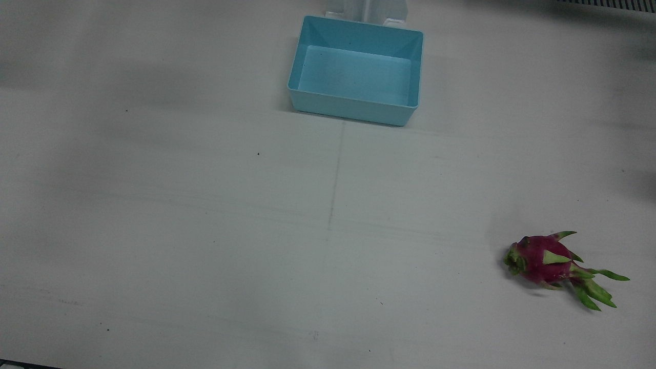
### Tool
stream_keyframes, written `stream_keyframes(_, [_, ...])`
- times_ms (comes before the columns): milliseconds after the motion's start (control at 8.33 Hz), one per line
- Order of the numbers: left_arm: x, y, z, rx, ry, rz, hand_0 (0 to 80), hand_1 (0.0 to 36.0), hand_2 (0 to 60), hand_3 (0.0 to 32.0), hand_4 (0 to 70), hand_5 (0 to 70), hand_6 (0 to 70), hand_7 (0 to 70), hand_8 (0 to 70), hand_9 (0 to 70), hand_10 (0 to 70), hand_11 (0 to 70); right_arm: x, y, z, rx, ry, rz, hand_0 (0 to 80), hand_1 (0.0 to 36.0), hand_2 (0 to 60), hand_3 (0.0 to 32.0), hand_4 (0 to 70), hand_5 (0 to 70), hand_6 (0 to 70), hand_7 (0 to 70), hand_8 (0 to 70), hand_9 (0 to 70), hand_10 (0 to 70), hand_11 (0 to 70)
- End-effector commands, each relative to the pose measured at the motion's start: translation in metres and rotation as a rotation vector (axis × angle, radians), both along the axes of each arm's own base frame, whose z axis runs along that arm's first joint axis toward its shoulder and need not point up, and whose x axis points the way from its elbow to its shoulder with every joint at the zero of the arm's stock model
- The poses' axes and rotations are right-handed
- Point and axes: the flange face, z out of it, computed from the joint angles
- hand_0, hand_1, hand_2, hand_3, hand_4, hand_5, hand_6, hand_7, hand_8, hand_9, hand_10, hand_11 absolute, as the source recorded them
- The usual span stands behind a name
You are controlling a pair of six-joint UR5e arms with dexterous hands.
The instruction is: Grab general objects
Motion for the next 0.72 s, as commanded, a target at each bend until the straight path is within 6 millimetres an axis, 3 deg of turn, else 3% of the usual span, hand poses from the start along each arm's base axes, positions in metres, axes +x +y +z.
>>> stream_keyframes(0, [-0.006, 0.032, -0.046, 0.028, -0.091, -0.004, 80.0, 36.0, 60.0, 0.0, 0.0, 70.0, 0.0, 50.4, 0.0, 8.6, 0.0, 0.0, 0.0, 0.0, -0.001, 0.002, 0.0, 0.0, 0.0, 0.0, 0.0, 0.0, 0.0, 0.0, 0.0, 0.0, 0.0, 0.0, 0.0, 0.0])
stream_keyframes(240, [0.0, 0.046, -0.078, 0.029, -0.203, -0.017, 80.0, 36.0, 60.0, 0.0, 0.0, 70.0, 0.0, 47.5, 0.0, 8.1, 0.0, 0.0, 0.0, 0.0, -0.001, 0.002, 0.0, 0.0, 0.0, 0.0, 0.0, 0.0, 0.0, 0.0, 0.0, 0.0, 0.0, 0.0, 0.0, 0.0])
stream_keyframes(480, [0.027, 0.046, -0.073, -0.008, -0.329, 0.017, 80.0, 36.0, 60.0, 0.0, 0.0, 70.0, 0.0, 47.5, 0.0, 8.1, 0.0, 0.0, 0.0, 0.0, -0.001, 0.002, 0.0, 0.0, 0.0, 0.0, 0.0, 0.0, 0.0, 0.0, 0.0, 0.0, 0.0, 0.0, 0.0, 0.0])
stream_keyframes(600, [0.053, 0.044, -0.073, -0.006, -0.363, 0.048, 80.0, 36.0, 60.0, 0.0, 0.0, 70.0, 0.0, 46.0, 0.0, 7.8, 0.0, 0.0, 0.0, 0.0, -0.001, 0.002, 0.0, 0.0, 0.0, 0.0, 0.0, 0.0, 0.0, 0.0, 0.0, 0.0, 0.0, 0.0, 0.0, 0.0])
